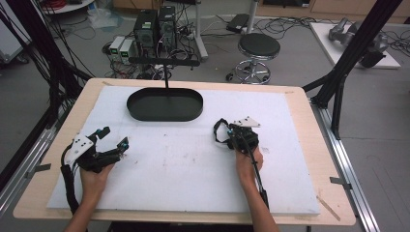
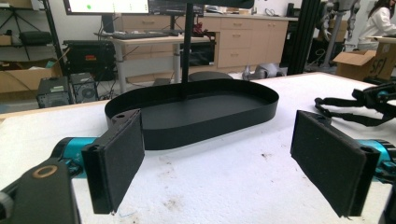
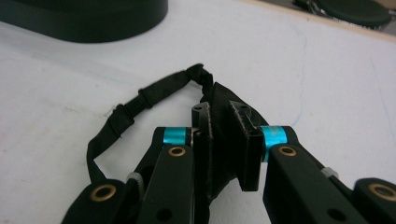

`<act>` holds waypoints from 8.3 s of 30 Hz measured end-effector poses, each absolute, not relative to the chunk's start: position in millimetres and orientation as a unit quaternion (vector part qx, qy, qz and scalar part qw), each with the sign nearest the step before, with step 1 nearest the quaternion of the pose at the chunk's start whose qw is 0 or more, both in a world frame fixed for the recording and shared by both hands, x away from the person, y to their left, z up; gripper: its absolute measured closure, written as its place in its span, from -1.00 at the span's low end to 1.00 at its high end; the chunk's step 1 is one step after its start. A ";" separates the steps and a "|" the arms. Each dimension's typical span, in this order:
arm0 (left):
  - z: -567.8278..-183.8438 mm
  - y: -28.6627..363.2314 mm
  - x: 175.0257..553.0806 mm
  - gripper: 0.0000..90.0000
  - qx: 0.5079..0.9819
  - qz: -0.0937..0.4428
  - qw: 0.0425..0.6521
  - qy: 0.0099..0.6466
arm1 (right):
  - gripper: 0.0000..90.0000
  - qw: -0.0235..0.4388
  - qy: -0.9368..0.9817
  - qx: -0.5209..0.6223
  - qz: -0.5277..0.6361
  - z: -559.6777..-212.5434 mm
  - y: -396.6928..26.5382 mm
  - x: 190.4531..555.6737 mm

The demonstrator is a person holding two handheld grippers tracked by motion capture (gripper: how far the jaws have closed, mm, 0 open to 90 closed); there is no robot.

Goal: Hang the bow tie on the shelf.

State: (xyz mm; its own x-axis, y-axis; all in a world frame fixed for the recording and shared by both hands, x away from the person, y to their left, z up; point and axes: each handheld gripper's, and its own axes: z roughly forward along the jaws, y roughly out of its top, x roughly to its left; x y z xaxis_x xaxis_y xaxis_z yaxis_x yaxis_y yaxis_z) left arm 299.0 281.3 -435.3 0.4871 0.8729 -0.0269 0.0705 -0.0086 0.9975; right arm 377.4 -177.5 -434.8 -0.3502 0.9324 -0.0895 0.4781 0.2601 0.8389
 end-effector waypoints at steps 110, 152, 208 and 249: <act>-435.9 281.7 298.8 -0.60 0.626 0.329 0.600 0.375 | 0.77 0.335 0.724 0.303 0.521 -322.0 -90.0 522.5; -435.9 281.5 298.9 -0.60 0.626 0.329 0.599 0.376 | 0.45 0.341 0.728 0.331 0.494 -328.6 -93.6 522.5; -437.0 279.3 299.3 -0.60 0.630 0.337 0.588 0.380 | -0.72 0.390 0.629 0.312 0.596 -262.7 -230.6 366.6; -437.1 278.6 299.3 -0.60 0.632 0.342 0.581 0.383 | -0.74 0.361 0.625 0.375 0.582 -404.4 -273.7 276.4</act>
